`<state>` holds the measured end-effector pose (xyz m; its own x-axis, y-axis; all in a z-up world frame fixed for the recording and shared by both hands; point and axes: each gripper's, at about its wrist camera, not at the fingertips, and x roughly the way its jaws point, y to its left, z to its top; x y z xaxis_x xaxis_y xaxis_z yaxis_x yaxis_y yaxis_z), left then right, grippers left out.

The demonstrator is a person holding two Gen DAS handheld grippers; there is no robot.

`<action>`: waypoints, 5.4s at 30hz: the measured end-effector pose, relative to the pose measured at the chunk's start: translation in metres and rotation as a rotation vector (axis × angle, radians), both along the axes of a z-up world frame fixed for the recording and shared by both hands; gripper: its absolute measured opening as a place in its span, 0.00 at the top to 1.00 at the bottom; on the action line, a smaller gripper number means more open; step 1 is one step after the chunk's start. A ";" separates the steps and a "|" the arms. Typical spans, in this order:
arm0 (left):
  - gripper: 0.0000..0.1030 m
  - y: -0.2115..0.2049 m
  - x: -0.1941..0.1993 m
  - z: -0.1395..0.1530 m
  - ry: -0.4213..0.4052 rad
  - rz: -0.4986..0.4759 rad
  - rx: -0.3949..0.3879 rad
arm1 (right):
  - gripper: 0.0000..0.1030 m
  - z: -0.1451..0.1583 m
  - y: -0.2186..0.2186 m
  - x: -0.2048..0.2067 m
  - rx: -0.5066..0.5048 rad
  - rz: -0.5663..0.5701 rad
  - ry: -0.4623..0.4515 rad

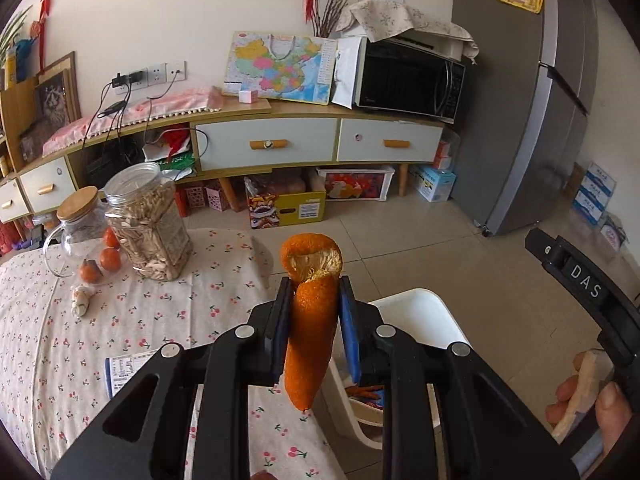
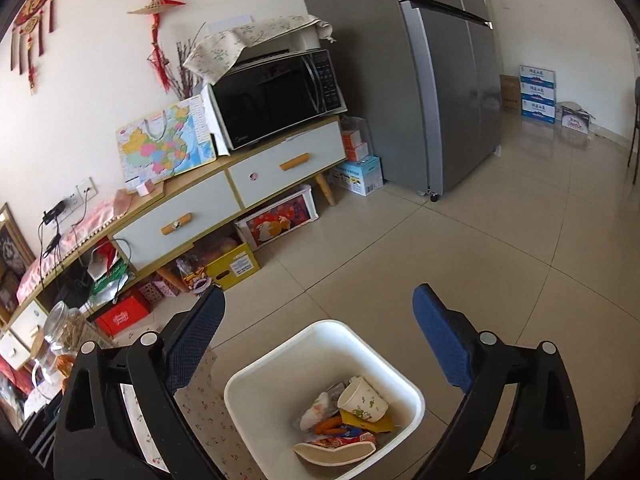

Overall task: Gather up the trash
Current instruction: 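Carry tissue and orange peel over the white bin and open both tools, then return to the table and grasp the white crumpled wrapper with the left tool, then grasp the blue-and-white box with the right tool while the left tool holds the wrapper, then carry box and wrapper over the white bin and open both tools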

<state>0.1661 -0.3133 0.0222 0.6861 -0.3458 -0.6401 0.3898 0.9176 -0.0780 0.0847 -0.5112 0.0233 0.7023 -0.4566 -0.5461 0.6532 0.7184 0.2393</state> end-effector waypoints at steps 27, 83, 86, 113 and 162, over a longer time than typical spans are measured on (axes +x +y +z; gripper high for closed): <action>0.24 -0.044 0.009 -0.015 0.050 -0.033 0.025 | 0.07 0.008 -0.009 -0.021 -0.130 -0.136 0.043; 0.38 0.283 0.199 -0.143 0.374 0.483 0.146 | 0.07 -0.057 0.239 0.123 -0.072 0.686 0.278; 0.69 0.284 0.189 -0.139 0.367 0.451 0.152 | 0.07 -0.067 0.250 0.129 -0.046 0.787 0.310; 0.69 0.352 0.043 -0.068 0.407 0.291 -0.040 | 0.36 -0.128 0.373 0.162 -0.378 1.673 0.670; 0.69 0.245 0.000 -0.011 0.018 0.418 -0.045 | 0.43 -0.009 0.220 0.066 -0.290 0.609 0.084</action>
<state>0.1661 -0.0684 0.0110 0.7619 -0.0680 -0.6441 -0.0175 0.9919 -0.1255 0.1509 -0.2911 0.0141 0.8409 -0.1298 -0.5254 0.1202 0.9914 -0.0526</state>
